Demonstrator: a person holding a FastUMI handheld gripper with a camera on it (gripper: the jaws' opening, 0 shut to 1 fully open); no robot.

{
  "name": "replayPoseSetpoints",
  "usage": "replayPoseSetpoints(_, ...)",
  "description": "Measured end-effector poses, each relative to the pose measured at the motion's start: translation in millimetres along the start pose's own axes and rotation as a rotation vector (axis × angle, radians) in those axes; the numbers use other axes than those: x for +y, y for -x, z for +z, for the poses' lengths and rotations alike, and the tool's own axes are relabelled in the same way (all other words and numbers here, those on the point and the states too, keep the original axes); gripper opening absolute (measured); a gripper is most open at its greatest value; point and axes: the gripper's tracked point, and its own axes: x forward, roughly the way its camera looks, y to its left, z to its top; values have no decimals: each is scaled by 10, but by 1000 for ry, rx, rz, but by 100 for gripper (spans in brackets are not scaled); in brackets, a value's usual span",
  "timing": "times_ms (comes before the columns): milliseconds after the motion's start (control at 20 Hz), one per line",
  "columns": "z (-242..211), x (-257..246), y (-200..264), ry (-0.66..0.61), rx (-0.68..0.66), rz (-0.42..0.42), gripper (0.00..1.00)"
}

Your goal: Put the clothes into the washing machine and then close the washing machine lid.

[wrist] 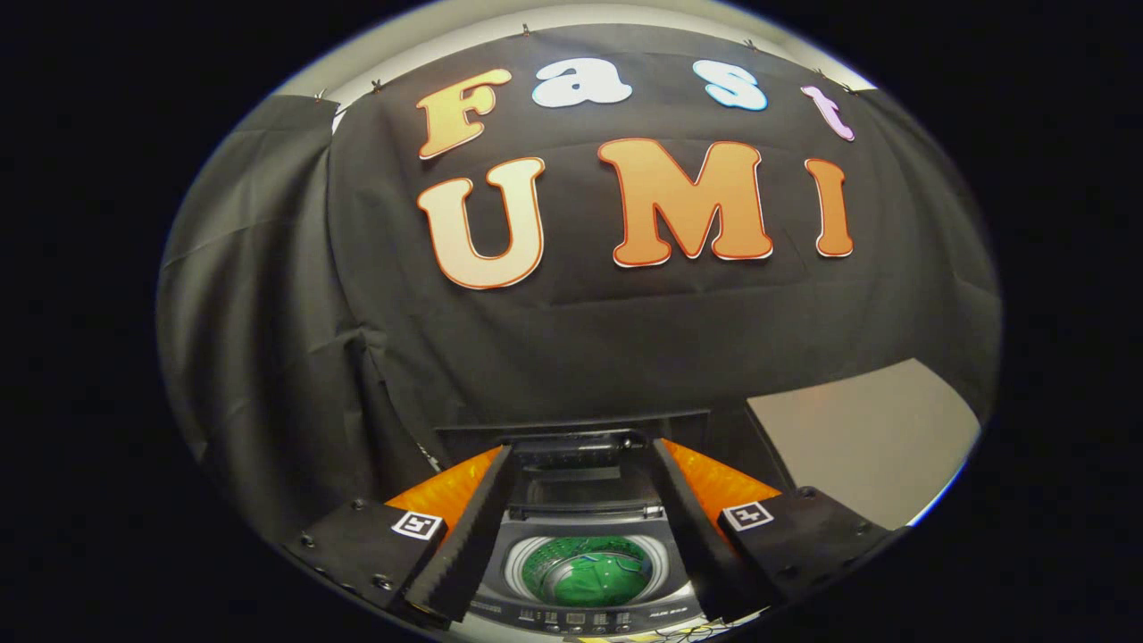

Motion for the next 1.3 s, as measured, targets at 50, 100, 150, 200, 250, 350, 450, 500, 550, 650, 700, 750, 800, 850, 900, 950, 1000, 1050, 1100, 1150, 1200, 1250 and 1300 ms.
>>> replayPoseSetpoints(50, 83, -54, -92, 5, -14, -1, 98)
replayPoseSetpoints(100, 171, -117, -165, 10, -24, -5, 98)
replayPoseSetpoints(150, 217, -175, -251, 13, -22, -6, 98)
replayPoseSetpoints(200, 221, -236, -363, 10, -18, -12, 98)
replayPoseSetpoints(250, 207, -289, -485, 9, 0, -14, 98)
replayPoseSetpoints(350, 186, -340, -769, 18, 30, -5, 98)
replayPoseSetpoints(450, 165, -400, -1074, 31, 54, -1, 98)
replayPoseSetpoints(500, 149, -430, -1243, 28, 68, 1, 98)
replayPoseSetpoints(550, 137, -435, -1404, 19, 79, 11, 98)
replayPoseSetpoints(650, 86, -445, -1664, 14, 100, 30, 98)
replayPoseSetpoints(700, 63, -459, -1778, 10, 105, 28, 98)
replayPoseSetpoints(750, 39, -473, -1889, 4, 109, 27, 98)
replayPoseSetpoints(800, 6, -456, -1985, 0, 118, 32, 98)
replayPoseSetpoints(850, -33, -452, -2066, -1, 131, 33, 98)
replayPoseSetpoints(900, -79, -448, -2142, 4, 147, 35, 98)
replayPoseSetpoints(950, -136, -449, -2212, 11, 157, 31, 98)
replayPoseSetpoints(1000, -163, -464, -2253, 19, 163, 24, 98)
replayPoseSetpoints(1050, -194, -484, -2290, 27, 170, 17, 98)
replayPoseSetpoints(1100, -264, -495, -2334, 31, 183, 10, 98)
replayPoseSetpoints(1150, -410, -482, -2380, 35, 213, 13, 98)
replayPoseSetpoints(1200, -561, -484, -2381, 48, 271, 18, 98)
replayPoseSetpoints(1250, -375, -520, -2524, 39, 162, -7, 98)
replayPoseSetpoints(1300, -535, -531, -2605, 21, 205, -8, 98)
